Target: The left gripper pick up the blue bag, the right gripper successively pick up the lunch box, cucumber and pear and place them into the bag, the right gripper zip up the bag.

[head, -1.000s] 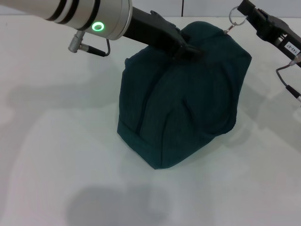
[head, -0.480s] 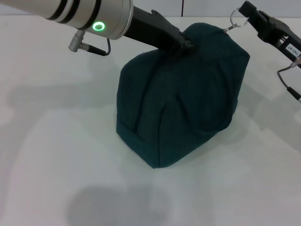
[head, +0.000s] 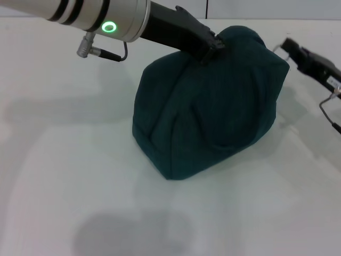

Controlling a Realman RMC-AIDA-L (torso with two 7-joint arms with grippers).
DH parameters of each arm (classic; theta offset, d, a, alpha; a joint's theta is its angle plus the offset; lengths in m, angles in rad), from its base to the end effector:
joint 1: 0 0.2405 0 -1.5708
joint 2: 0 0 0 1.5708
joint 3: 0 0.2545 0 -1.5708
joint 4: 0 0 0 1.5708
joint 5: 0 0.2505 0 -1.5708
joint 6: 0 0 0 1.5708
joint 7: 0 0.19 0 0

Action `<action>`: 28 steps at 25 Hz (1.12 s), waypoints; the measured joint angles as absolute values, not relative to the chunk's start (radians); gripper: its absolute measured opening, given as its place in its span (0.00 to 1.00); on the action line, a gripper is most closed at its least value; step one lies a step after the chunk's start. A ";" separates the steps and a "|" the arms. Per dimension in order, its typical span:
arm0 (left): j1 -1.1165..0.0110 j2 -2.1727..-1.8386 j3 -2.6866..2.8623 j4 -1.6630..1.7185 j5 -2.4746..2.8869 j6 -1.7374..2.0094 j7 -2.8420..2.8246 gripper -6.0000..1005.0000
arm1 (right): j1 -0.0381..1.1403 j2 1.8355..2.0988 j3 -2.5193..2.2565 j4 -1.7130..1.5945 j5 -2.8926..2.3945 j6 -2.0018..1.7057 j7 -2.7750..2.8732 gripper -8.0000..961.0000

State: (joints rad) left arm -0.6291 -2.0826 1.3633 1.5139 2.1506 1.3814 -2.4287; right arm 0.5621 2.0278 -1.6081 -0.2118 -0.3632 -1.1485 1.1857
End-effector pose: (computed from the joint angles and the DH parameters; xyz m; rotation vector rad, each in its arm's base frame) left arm -0.0450 0.4114 -0.0250 -2.7807 -0.5355 -0.2452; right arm 0.2651 0.4329 -0.0613 -1.9799 1.0768 1.2252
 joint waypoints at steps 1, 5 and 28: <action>-0.627 -2.083 1.363 1.517 2.151 1.381 -2.428 0.07 | 0.562 2.028 -1.609 -0.204 -0.363 -1.134 1.186 0.04; -0.623 -2.085 1.363 1.519 2.150 1.381 -2.417 0.09 | 0.560 2.028 -1.611 -0.190 -0.364 -1.093 1.185 0.05; -0.524 -2.088 1.265 1.518 1.907 1.343 -2.262 0.40 | 0.441 2.001 -1.521 -0.207 -0.359 -1.346 1.062 0.48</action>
